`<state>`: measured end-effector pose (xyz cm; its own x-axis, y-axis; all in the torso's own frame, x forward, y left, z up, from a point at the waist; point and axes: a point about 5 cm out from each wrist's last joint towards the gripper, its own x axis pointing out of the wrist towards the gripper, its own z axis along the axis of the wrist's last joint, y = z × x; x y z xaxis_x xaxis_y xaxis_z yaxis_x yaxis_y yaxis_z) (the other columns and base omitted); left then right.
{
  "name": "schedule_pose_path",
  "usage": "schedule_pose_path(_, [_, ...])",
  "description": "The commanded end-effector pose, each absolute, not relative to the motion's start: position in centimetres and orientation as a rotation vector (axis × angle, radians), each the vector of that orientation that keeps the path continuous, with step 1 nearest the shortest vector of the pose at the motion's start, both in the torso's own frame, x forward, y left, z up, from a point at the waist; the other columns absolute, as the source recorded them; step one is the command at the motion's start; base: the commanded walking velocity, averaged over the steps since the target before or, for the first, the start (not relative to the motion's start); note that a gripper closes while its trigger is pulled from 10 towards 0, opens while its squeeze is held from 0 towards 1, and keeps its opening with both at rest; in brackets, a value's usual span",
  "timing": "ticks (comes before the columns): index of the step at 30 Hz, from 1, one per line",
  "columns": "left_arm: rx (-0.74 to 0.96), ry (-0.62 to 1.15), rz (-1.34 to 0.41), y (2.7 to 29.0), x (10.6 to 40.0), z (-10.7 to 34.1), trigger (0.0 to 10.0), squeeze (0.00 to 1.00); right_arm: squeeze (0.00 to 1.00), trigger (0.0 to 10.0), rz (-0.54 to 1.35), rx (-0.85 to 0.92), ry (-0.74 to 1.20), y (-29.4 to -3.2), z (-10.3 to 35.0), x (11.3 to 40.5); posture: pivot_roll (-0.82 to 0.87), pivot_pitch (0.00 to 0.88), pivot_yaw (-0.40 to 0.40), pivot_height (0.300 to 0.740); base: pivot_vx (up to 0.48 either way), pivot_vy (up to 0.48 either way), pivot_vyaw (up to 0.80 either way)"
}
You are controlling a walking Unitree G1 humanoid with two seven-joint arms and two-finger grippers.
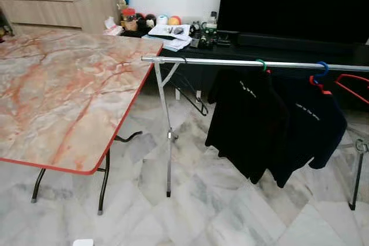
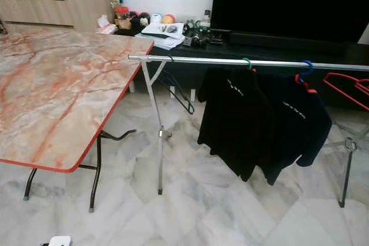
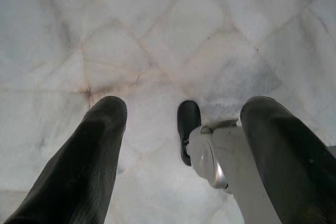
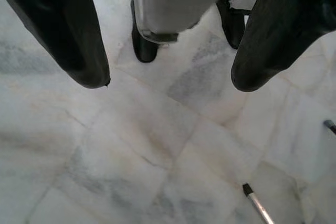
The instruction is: Hang hanger
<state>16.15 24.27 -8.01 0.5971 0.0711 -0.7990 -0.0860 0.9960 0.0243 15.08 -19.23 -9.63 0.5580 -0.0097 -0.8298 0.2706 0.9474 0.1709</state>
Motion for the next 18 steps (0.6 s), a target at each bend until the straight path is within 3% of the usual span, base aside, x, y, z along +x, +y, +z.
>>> schedule_pose_path(1, [-0.006,0.951,0.084,24.3,15.5,-8.3,10.0,0.00,0.00,10.0,-0.172,0.290,0.984,-18.7,-9.8,14.9,0.03,0.000,-0.013,0.740,0.000,0.000,0.00])
schedule_pose_path(4, [-0.005,0.956,0.085,24.3,15.4,-8.3,10.0,0.00,0.00,10.0,-0.165,0.287,0.992,-18.0,-9.8,15.1,0.03,0.000,-0.014,0.740,0.000,0.000,-0.17])
schedule_pose_path(9, [-0.004,0.963,0.086,24.4,15.2,-8.4,10.0,0.00,0.00,10.0,-0.146,0.284,1.008,-16.4,-9.8,15.5,0.03,0.000,-0.016,0.740,0.000,0.000,-0.78])
schedule_pose_path(13, [0.003,0.975,0.087,24.4,15.0,-8.5,10.0,0.00,0.00,10.0,-0.176,0.266,1.010,-19.5,-9.9,14.4,0.03,0.000,-0.014,0.740,0.000,0.000,-0.78])
schedule_pose_path(18, [0.007,0.979,0.084,24.4,14.9,-8.6,10.0,0.00,0.00,10.0,-0.183,0.267,1.002,-19.8,-9.9,14.4,0.04,0.000,-0.014,0.740,0.000,0.000,-0.41])
